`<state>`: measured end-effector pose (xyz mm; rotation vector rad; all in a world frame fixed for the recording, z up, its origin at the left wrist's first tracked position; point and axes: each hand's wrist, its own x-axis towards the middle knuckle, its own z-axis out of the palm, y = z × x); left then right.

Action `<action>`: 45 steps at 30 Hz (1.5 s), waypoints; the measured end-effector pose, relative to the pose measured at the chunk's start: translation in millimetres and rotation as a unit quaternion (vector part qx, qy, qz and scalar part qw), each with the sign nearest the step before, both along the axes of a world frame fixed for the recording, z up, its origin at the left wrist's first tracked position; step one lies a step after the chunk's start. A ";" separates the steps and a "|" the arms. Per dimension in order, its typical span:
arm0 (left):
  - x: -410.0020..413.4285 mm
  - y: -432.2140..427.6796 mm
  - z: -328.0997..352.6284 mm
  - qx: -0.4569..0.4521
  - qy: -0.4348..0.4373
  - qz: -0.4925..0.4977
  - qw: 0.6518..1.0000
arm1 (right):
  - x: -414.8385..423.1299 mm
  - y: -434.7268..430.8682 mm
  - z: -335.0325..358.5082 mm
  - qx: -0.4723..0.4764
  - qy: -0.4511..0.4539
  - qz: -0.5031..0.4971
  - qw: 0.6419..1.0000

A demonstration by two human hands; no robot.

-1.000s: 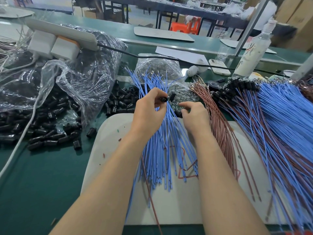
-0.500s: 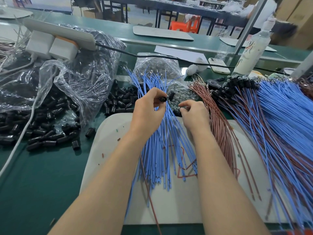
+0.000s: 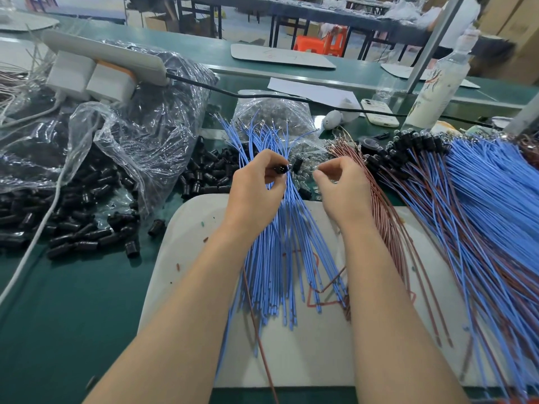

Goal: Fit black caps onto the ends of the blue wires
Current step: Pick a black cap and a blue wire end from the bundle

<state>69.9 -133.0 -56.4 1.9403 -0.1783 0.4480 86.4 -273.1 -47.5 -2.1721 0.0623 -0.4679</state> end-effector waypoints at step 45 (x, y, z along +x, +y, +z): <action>0.4 0.3 -2.2 0.035 -0.063 0.085 0.994 | -23.2 20.5 27.3 0.046 -0.056 0.133 0.988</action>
